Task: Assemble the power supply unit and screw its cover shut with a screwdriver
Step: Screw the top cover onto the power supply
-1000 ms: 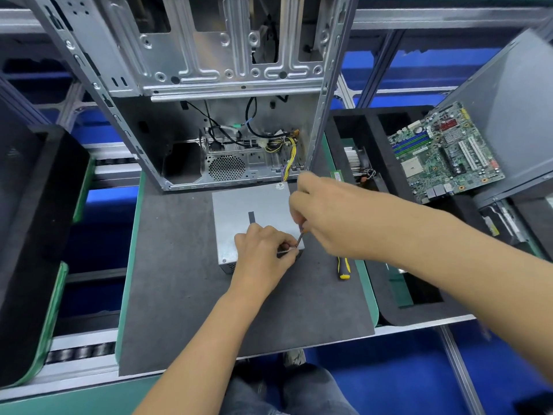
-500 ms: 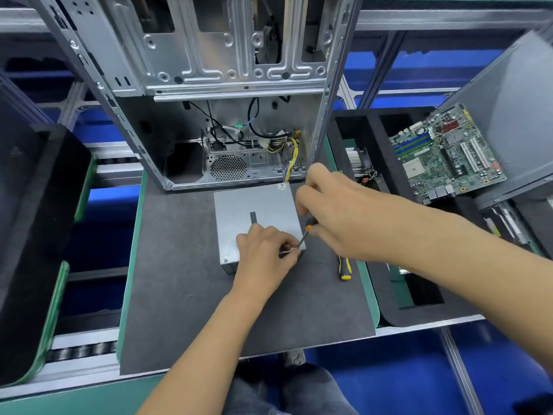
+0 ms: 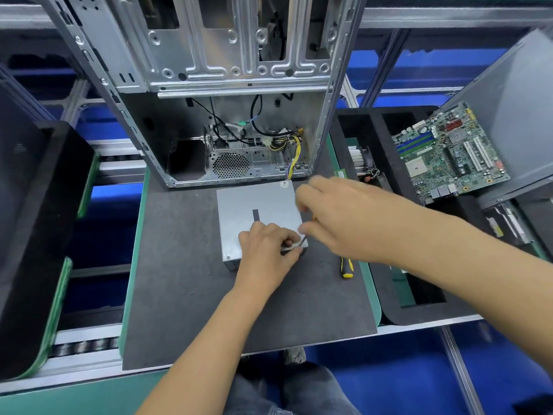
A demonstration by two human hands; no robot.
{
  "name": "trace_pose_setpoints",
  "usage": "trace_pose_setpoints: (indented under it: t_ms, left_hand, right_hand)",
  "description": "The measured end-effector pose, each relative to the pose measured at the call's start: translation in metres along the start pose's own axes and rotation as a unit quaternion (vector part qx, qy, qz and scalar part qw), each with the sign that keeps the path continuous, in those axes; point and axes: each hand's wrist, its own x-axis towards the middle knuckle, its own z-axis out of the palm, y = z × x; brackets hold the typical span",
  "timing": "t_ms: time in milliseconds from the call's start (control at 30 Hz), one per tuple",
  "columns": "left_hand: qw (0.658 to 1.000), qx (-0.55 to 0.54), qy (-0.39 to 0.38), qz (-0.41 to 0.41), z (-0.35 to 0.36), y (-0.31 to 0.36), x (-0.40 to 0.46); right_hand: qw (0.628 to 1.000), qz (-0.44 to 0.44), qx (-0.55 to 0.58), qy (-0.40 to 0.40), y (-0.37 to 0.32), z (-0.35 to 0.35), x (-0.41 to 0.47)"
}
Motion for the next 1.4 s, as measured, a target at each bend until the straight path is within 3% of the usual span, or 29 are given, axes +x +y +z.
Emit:
trace_pose_setpoints:
  t_ms: [67, 167, 300, 467, 600, 733, 867, 1000, 1100, 1167, 1267, 1333, 1400]
  left_hand:
    - [1.000, -0.009, 0.004, -0.002, 0.000, -0.001, 0.000]
    - [1.000, -0.011, 0.004, 0.001, 0.000, -0.002, -0.001]
    - [1.000, 0.001, -0.009, 0.005, 0.000, -0.002, 0.000]
    - [1.000, -0.004, -0.007, 0.002, 0.000, -0.002, 0.000]
    - [1.000, 0.000, -0.009, 0.002, -0.001, -0.002, 0.000]
    - [1.000, -0.002, -0.009, 0.000, -0.001, -0.002, -0.001]
    - [1.000, -0.001, -0.005, 0.003, -0.002, -0.001, 0.000]
    - [1.000, -0.010, -0.001, 0.003, -0.001, -0.001, -0.001]
    - [1.000, -0.006, 0.000, 0.003, -0.002, 0.000, -0.001]
    - [1.000, -0.005, 0.000, 0.002, -0.002, 0.000, -0.001]
    - [1.000, -0.008, 0.002, 0.004, -0.001, 0.000, -0.002]
    - [1.000, -0.003, -0.001, 0.005, -0.001, 0.000, -0.001]
    - [1.000, -0.002, 0.000, 0.005, -0.001, -0.001, 0.000]
  right_hand:
    - [0.999, -0.029, 0.026, -0.021, -0.001, 0.001, 0.000]
    - [0.997, 0.039, -0.065, -0.020, 0.000, 0.004, -0.001]
    - [0.997, -0.007, 0.062, -0.035, 0.006, 0.000, -0.007]
    - [0.997, 0.057, -0.041, -0.035, 0.004, -0.002, 0.002]
    - [0.997, 0.010, 0.074, -0.030, 0.005, -0.005, 0.002]
    - [0.996, 0.069, -0.050, -0.011, 0.003, -0.005, 0.005]
    - [0.999, -0.010, 0.018, -0.031, 0.008, -0.005, 0.002]
    - [0.996, 0.070, -0.048, -0.012, 0.008, -0.006, 0.004]
    - [0.998, -0.001, 0.050, -0.027, 0.006, -0.004, 0.003]
    - [0.999, -0.011, 0.011, -0.028, 0.005, -0.004, 0.005]
    - [0.999, 0.048, -0.009, -0.008, 0.006, -0.006, 0.005]
    - [0.997, -0.006, 0.080, -0.018, 0.006, -0.003, 0.004]
    - [0.998, -0.027, 0.049, -0.020, 0.005, -0.005, 0.005]
